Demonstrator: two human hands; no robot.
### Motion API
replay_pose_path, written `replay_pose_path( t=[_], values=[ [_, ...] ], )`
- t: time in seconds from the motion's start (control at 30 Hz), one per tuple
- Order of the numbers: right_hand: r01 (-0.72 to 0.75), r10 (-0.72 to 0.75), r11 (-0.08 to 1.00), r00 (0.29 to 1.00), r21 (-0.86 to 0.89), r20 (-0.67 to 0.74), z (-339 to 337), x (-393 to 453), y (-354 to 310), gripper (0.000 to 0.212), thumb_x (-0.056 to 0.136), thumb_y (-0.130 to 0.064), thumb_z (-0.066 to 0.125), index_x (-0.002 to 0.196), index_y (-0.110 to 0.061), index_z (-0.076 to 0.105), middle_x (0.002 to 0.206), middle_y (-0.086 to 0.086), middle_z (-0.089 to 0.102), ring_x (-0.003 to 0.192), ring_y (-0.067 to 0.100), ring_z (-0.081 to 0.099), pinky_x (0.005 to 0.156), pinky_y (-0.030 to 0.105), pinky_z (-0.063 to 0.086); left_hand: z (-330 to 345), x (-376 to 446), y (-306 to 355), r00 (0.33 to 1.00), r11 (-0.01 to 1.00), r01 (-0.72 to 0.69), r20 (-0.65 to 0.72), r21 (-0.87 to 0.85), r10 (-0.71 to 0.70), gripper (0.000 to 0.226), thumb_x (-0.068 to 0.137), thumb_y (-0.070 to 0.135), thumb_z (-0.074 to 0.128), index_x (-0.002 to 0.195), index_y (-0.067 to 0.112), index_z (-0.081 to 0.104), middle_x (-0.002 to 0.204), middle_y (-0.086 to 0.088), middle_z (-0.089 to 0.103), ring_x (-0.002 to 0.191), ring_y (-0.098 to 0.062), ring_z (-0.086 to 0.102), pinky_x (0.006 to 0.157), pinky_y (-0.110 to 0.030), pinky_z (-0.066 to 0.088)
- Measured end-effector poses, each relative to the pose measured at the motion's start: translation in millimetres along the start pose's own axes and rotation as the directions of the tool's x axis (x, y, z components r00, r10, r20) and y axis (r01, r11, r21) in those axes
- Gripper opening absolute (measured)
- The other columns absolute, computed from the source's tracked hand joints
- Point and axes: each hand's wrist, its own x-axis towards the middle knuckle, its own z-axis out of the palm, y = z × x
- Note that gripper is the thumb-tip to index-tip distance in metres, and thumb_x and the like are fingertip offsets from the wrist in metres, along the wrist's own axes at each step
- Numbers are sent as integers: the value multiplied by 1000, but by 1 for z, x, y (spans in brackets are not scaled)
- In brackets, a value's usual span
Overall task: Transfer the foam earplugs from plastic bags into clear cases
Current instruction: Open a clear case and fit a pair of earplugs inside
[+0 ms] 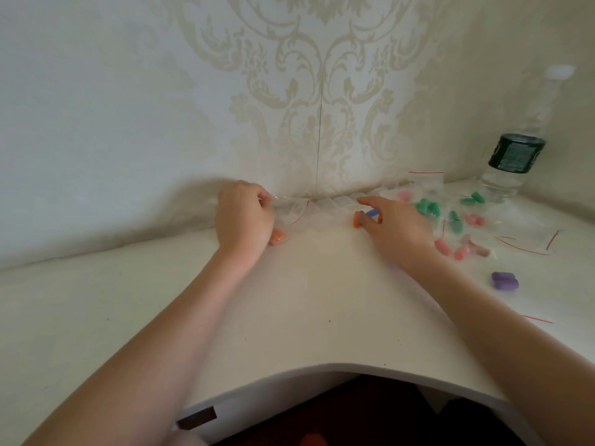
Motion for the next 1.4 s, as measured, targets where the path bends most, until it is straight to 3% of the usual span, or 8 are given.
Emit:
replay_pose_path(
  t=[0.1,0.27,0.37,0.43,0.53,0.83,1.1,1.4],
  values=[
    [-34,45,989,996,-141,73,3,12,-5,34,94,-43,50,126,-33,57,115,-4,64,103,21,59,85,35,48,2,5,-5,999,995,5,-40,103,-1,31,83,-3,46,101,7,68,106,-6,64,109,-25,51,77,-26,38],
    [3,-6,988,1000,-156,-19,12,7,-7,21,94,-40,52,97,-19,52,93,0,61,81,20,52,56,26,30,1,4,-9,994,931,-41,-77,362,74,22,80,8,53,99,10,65,107,-11,58,106,-35,47,82,-42,36],
    [54,-63,995,993,-88,-104,13,3,-10,19,99,-33,42,96,-14,41,85,6,59,78,26,53,50,27,22,5,4,-4,912,882,-368,-69,294,404,25,73,11,47,90,11,65,96,-8,63,94,-31,55,82,-36,35],
    [59,-42,995,980,84,-193,12,3,-12,11,98,-23,39,98,-11,40,80,7,59,73,27,54,51,29,27,9,1,3,841,824,-540,140,171,523,28,78,17,48,97,14,68,97,-5,67,95,-28,60,85,-33,38],
    [78,-33,969,981,235,-190,11,2,-14,17,95,-15,38,107,-13,50,72,2,58,73,22,55,58,34,36,21,-8,-2,783,783,-562,474,266,402,42,90,38,50,130,24,54,131,2,56,126,-20,44,108,-32,23],
    [30,-8,966,996,257,-90,17,3,-18,32,90,-15,39,81,-34,62,65,-13,54,75,11,50,67,28,33,20,-8,-5,855,733,-469,460,493,238,42,94,47,42,130,27,52,142,-4,34,129,-33,25,111,-50,16],
    [38,-6,914,997,405,-80,10,-3,-27,33,94,-23,39,95,-41,66,52,-19,52,57,0,48,67,27,37,20,-2,0,808,768,-579,68,276,585,41,71,37,70,95,5,63,119,-16,58,119,-33,45,111,-54,26],
    [-147,-30,702,971,697,235,3,-7,-36,28,99,-28,47,75,-14,52,60,-2,31,50,11,27,41,19,28,21,-17,19,881,868,-407,130,-285,456,46,66,11,84,108,7,66,95,2,62,82,-13,60,77,-4,37]
  ],
)
